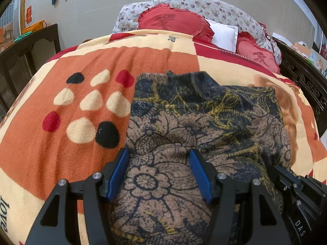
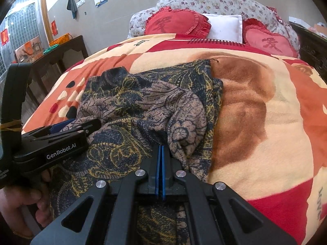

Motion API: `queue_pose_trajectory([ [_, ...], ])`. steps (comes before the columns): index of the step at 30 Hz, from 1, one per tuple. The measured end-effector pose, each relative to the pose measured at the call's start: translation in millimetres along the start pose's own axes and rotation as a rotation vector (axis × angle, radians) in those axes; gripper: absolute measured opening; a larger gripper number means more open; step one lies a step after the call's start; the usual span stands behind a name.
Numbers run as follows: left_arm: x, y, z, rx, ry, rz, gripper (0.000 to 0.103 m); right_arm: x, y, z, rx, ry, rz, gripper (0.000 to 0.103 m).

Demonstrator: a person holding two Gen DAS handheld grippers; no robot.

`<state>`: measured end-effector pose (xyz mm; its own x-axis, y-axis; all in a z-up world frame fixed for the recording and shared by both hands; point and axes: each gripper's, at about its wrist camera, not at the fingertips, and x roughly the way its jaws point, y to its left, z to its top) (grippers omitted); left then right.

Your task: Fold small clothes

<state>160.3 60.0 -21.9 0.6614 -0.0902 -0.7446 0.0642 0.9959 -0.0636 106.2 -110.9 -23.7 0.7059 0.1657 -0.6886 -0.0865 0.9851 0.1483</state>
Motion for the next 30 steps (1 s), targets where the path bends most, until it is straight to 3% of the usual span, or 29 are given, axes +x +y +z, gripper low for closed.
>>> queue_pose_trajectory([
  [6,0.8,-0.4,0.7,0.006,0.006,0.008,0.065,1.3,1.7,1.4,-0.003,0.011,-0.008,0.000],
  [9,-1.4,3.4,7.3,0.023,0.058,-0.010,0.068,-6.3,0.3,12.3,0.021,0.084,-0.006,0.000],
  [12,-35.4,16.1,7.7,0.035,0.041,-0.051,0.068,-41.0,-1.6,15.1,0.067,0.083,0.028,0.004],
  [15,-83.5,21.1,-13.7,0.099,-0.026,-0.076,0.068,-80.6,5.4,-1.3,0.003,0.044,0.045,0.006],
  [17,-106.4,19.8,-37.9,0.122,-0.032,-0.143,0.069,-99.3,13.1,-18.9,-0.048,0.026,0.069,0.006],
  [20,-115.1,12.8,-73.6,0.142,-0.001,-0.189,0.069,-105.9,25.4,-46.0,-0.090,0.041,0.089,0.006],
  [22,-106.7,10.3,-91.4,0.147,0.026,-0.159,0.069,-96.2,31.1,-61.8,-0.121,0.077,0.068,0.006],
  [24,-100.2,10.6,-100.4,0.148,0.029,-0.137,0.074,-76.6,29.2,-79.5,-0.132,0.141,0.050,0.005],
  [25,-99.1,10.1,-99.6,0.150,0.029,-0.130,0.076,-74.1,24.6,-84.3,-0.110,0.125,0.072,0.005],
  [28,-90.5,7.9,-100.5,0.146,0.056,-0.115,0.099,-73.5,16.8,-82.8,-0.066,0.129,0.108,0.005],
  [30,-77.5,16.3,-101.0,0.083,0.126,-0.138,0.103,-73.9,16.0,-83.4,-0.061,0.127,0.116,0.005],
])
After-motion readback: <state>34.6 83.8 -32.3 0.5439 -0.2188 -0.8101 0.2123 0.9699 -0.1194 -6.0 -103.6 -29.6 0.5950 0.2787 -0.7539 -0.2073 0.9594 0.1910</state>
